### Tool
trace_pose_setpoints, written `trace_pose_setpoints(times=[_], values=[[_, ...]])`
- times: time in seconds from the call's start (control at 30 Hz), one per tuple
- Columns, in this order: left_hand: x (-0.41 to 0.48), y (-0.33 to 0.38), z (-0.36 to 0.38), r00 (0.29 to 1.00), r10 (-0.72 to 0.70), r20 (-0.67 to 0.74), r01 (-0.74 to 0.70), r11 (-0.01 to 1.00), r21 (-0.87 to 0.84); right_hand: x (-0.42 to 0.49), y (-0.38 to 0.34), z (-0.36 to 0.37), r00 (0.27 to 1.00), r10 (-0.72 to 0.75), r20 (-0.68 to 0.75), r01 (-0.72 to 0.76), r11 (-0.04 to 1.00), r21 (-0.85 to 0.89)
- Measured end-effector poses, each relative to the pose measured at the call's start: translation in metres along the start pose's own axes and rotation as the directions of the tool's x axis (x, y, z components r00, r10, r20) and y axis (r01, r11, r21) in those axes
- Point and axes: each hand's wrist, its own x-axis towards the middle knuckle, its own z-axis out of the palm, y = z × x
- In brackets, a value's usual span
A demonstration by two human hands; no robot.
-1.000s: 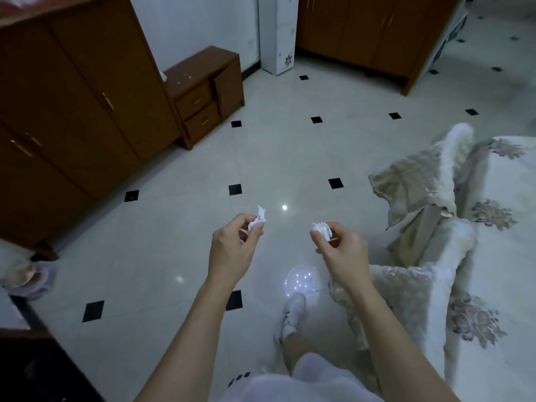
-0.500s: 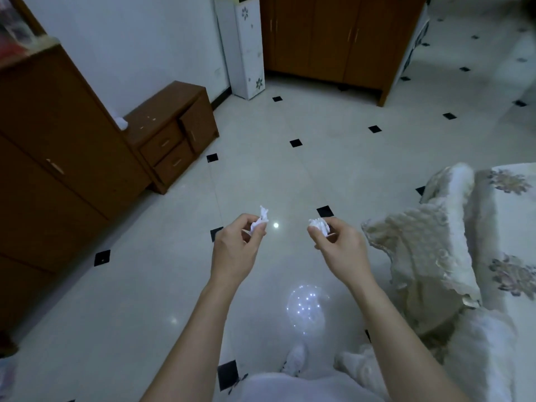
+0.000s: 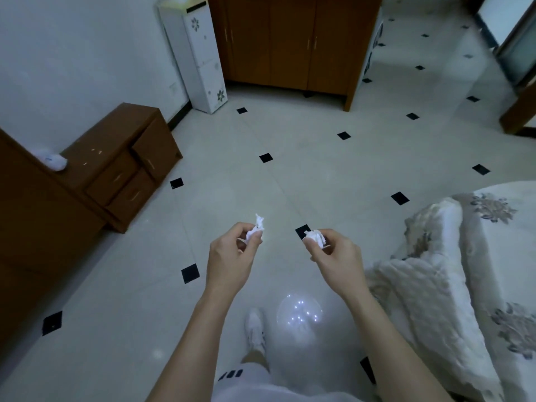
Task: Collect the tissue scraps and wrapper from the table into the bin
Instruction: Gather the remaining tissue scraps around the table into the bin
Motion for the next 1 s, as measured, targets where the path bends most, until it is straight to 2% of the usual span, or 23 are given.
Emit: trace_pose_setpoints(times=[0.37, 0.57, 0.8, 1.0], values=[[0.222, 0.013, 0.049, 0.987, 0.074, 0.144, -0.062, 0.994, -0.088, 0.190, -0.041, 0.007, 0.981, 0.062, -0.183, -0.065, 0.998, -0.008], [0.327, 0.036, 0.081, 0.954, 0.142, 0.265, -0.115, 0.987, -0.116, 0.274, -0.061, 0.001, 0.945, 0.109, -0.307, -0.109, 0.994, 0.018], [0.404, 0.058, 0.145, 0.894, 0.187, 0.408, -0.142, 0.980, -0.138, 0.334, -0.041, -0.024, 0.889, 0.196, -0.414, -0.200, 0.979, 0.035], [0.459, 0.085, 0.222, 0.835, 0.250, 0.489, -0.192, 0.967, -0.167, 0.394, -0.009, -0.065, 0.840, 0.226, -0.493, -0.222, 0.973, 0.067]])
